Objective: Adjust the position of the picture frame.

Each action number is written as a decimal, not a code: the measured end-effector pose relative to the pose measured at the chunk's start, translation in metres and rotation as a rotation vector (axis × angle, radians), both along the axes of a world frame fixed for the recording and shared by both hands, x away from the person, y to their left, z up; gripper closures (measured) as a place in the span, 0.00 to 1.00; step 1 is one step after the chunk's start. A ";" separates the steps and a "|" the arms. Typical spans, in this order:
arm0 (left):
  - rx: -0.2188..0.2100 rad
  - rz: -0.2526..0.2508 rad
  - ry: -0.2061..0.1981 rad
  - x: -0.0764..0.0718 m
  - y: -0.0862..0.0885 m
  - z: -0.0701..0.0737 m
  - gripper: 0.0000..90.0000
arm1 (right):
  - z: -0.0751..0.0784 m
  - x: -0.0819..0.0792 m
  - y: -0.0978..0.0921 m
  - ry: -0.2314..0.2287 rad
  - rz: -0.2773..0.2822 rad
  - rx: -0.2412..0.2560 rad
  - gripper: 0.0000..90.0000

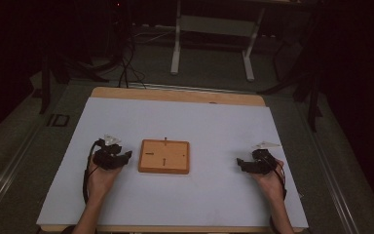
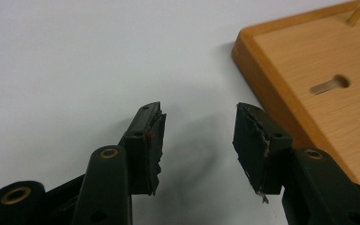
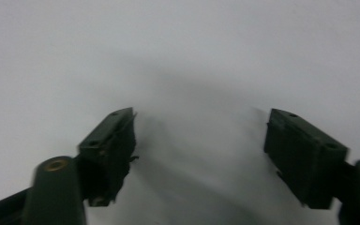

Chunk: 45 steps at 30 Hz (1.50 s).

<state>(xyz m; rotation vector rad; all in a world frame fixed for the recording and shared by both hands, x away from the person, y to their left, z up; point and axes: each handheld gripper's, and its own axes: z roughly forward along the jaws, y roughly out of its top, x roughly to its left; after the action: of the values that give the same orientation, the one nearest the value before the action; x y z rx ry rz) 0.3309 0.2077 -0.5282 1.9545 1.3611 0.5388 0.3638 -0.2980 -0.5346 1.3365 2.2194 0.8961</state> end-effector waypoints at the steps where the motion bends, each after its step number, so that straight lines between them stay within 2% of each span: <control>1: -0.005 -0.003 0.005 0.000 0.000 0.000 0.58 | 0.001 -0.001 0.002 -0.006 0.010 0.001 0.38; 2: -0.005 -0.003 0.005 0.000 0.000 0.000 0.58 | 0.001 -0.001 0.002 -0.006 0.010 0.001 0.38; 3: -0.002 -0.015 0.000 0.000 0.000 0.000 0.58 | 0.004 -0.003 0.007 -0.023 0.031 0.006 0.44; 6: 0.004 -0.044 -0.017 -0.001 -0.001 0.003 0.57 | 0.008 -0.006 0.013 -0.043 0.054 0.005 0.47; 12: 0.008 -0.064 -0.007 0.000 -0.006 0.001 0.56 | 0.011 -0.007 0.019 -0.044 0.077 0.021 0.48; 14: 0.001 -0.077 -0.009 0.002 -0.010 0.001 0.57 | 0.013 -0.005 0.023 -0.047 0.101 0.050 0.50; 17: 0.004 -0.088 -0.010 0.002 -0.012 0.001 0.56 | 0.014 -0.004 0.029 -0.050 0.114 0.050 0.50; 18: -0.009 -0.095 -0.016 0.002 -0.013 0.001 0.57 | 0.016 -0.004 0.033 -0.053 0.126 0.055 0.51; 20: -0.025 -0.100 -0.020 0.004 -0.013 0.002 0.56 | 0.017 -0.003 0.037 -0.051 0.148 0.074 0.54; 23: -0.026 -0.106 -0.011 0.007 -0.014 0.001 0.56 | 0.019 -0.002 0.043 -0.053 0.166 0.081 0.57; 24: -0.035 -0.109 -0.008 0.009 -0.014 0.000 0.56 | 0.021 -0.001 0.050 -0.055 0.193 0.087 0.62; 25: -0.035 -0.109 -0.008 0.009 -0.014 0.000 0.56 | 0.021 -0.001 0.050 -0.055 0.193 0.087 0.62; 26: -0.032 -0.108 0.000 0.010 -0.015 -0.001 0.56 | 0.023 -0.002 0.057 -0.058 0.223 0.085 0.66; 29: -0.029 -0.112 0.001 0.010 -0.016 -0.001 0.56 | 0.025 -0.002 0.065 -0.065 0.244 0.072 0.68; 32: -0.036 -0.119 -0.006 0.008 -0.016 0.000 0.56 | 0.028 0.002 0.078 -0.063 0.273 0.090 0.72; 37: -0.042 -0.122 -0.010 0.007 -0.016 0.000 0.56 | 0.034 0.006 0.093 -0.078 0.302 0.081 0.73; 38: -0.052 -0.120 -0.016 0.007 -0.016 0.000 0.55 | 0.035 0.008 0.097 -0.080 0.317 0.093 0.73; 40: -0.057 -0.121 -0.017 0.006 -0.015 0.000 0.54 | 0.036 0.010 0.102 -0.082 0.330 0.106 0.73; 45: -0.057 -0.121 -0.018 0.006 -0.015 -0.001 0.54 | 0.034 0.014 0.112 -0.084 0.359 0.095 0.73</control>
<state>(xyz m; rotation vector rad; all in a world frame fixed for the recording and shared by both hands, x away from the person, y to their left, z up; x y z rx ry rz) 0.3373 0.1928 -0.5289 1.9661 1.2247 0.4545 0.3780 -0.1856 -0.5005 0.9299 2.4182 1.1716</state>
